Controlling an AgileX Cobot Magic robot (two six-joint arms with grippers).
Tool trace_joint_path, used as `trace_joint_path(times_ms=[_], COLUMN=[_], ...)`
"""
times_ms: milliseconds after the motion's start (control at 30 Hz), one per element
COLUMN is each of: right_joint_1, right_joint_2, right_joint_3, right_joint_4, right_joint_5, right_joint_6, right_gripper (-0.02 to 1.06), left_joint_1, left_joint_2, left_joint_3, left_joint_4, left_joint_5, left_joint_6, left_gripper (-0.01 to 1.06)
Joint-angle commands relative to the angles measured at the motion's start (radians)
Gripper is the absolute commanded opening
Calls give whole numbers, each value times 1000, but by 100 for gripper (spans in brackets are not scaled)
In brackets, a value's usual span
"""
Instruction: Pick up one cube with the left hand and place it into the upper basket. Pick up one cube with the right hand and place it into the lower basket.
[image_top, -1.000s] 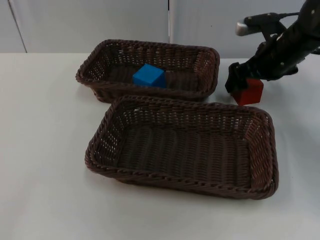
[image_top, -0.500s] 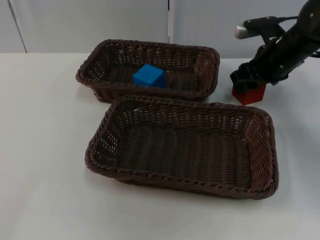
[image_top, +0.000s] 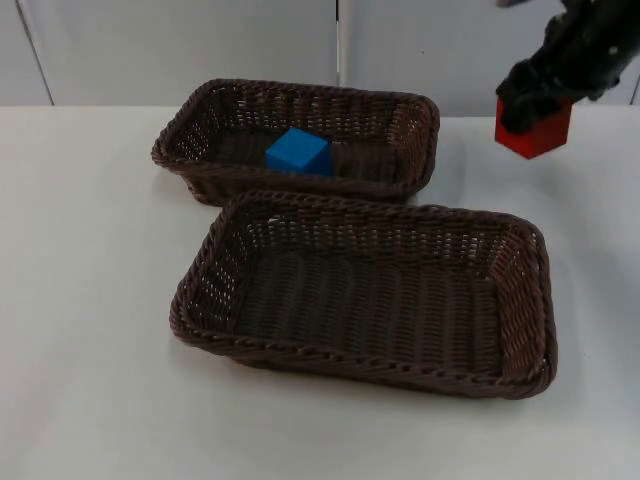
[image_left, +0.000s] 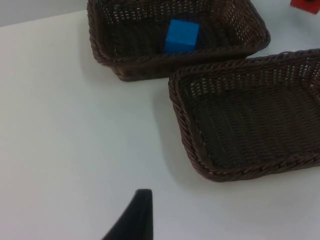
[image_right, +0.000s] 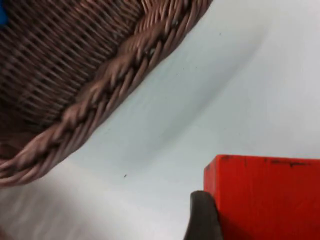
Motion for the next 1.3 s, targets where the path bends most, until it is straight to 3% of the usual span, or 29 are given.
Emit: trace_joint_path(times_ms=[0, 233, 733, 933, 1267], right_joint_1=[-2, 1, 3, 31, 129], right_joint_2=[-36, -118, -217, -268, -374], right_joint_3=[-5, -5, 5, 53, 253], right_joint_4=[-2, 9, 13, 2, 1], right_joint_5=[36, 146, 182, 174, 48], right_joint_6=[6, 16, 69, 72, 69], right_gripper=[0, 0, 0, 0, 0], left_joint_1=[0, 0, 0, 0, 0], left_joint_2=[-6, -6, -6, -6, -6], left_joint_3=[6, 6, 6, 6, 6], left_joint_4=[3, 5, 3, -1, -3], left_joint_5=[-6, -9, -8, -9, -9], left_joint_6=[-6, -6, -6, -6, -6], left_gripper=[105, 105, 105, 105, 105])
